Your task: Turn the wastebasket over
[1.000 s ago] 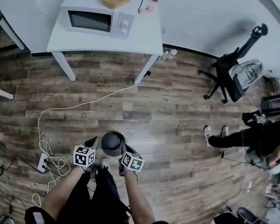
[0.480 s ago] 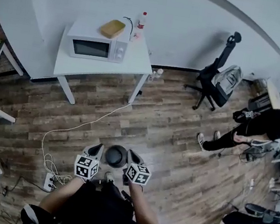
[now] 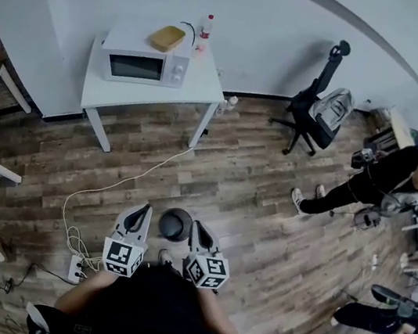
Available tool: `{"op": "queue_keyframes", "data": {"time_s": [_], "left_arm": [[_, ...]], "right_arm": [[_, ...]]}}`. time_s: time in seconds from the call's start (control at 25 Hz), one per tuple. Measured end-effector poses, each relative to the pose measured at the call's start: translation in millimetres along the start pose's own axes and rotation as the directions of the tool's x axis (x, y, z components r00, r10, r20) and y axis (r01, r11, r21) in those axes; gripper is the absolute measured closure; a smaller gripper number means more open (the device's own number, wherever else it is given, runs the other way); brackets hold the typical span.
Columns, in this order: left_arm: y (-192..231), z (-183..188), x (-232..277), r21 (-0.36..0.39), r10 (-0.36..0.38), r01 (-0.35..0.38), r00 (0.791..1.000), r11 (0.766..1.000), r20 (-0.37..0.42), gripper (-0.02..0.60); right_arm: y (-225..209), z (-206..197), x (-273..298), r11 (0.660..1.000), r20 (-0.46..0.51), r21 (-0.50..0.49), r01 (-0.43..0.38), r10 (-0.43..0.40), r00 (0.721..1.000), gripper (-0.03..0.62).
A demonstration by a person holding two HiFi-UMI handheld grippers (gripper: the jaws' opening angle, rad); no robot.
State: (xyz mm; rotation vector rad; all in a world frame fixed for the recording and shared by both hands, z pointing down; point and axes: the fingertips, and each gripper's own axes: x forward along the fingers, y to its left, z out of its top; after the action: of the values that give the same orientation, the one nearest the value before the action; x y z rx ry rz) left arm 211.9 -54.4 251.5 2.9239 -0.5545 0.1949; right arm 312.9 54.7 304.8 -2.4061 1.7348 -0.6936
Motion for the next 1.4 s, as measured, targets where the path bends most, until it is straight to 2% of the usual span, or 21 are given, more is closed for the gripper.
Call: {"op": "queue_keyframes", "data": {"time_s": [0.16,0.36,1.4], "left_arm": [[-2,-8,-15,-0.030,0.006,-0.005,1.000,1.000,0.025,0.551],[5,-18,-21,-0.062,0.023,-0.022,1.000,0.998,0.012,0.551],[9,-14,-19,-0.063,0.000,0.001,1.000,0.998,0.025,0.551]], "right_arm": [[20,-7,-12,1.000,0.007,0.021,-0.020,0.020,1.000,0.563],[29,-23,-17,0.999,-0.023,0.013,-0.037,0.037,0.999,0.563],[37,-20,-9,0.999,-0.014,-0.011,-0.040,0.040,0.999,0.563]]}}
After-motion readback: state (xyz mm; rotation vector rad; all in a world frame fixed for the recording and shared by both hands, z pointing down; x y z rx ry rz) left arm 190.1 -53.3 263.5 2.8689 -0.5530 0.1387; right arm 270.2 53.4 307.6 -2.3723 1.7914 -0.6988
